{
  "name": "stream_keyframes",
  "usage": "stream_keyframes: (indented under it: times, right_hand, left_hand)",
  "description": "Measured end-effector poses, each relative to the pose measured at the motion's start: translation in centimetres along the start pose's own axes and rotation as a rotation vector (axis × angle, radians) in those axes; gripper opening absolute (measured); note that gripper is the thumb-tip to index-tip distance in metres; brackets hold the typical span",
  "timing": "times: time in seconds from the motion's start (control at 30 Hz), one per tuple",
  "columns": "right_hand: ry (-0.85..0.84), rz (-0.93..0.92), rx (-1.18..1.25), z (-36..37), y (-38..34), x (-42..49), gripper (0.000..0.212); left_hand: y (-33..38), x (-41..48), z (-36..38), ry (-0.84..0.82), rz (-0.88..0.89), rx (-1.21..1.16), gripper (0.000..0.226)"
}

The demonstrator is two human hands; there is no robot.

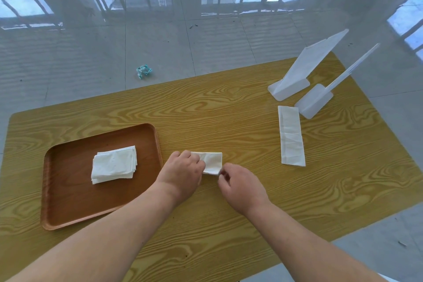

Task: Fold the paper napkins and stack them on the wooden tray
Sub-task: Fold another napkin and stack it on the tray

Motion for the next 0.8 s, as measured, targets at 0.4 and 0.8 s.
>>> stream_keyframes:
  times: [0.4, 0.8]
  right_hand:
    - [-0.372, 0.503, 1.084, 0.3, -4.4, 3.5, 0.021]
    - [-0.412, 0.343, 0.740, 7.2, -17.4, 6.5, 0.010]
  left_hand:
    - [-2.8, -4.6, -3.5, 0.251, -0.155, -0.449, 0.046]
    - [-16.5, -13.6, 0.0, 0.186, -1.022, -1.346, 0.007]
Point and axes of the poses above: each hand's wrist, its own x-axis towards the middle knuckle, its own z-axis out of the palm, y = z × x, the point moved 3 cm from there along x, towards the middle knuckle, and after that the axes turned 2 degrees about z, right-handed, at the moved point
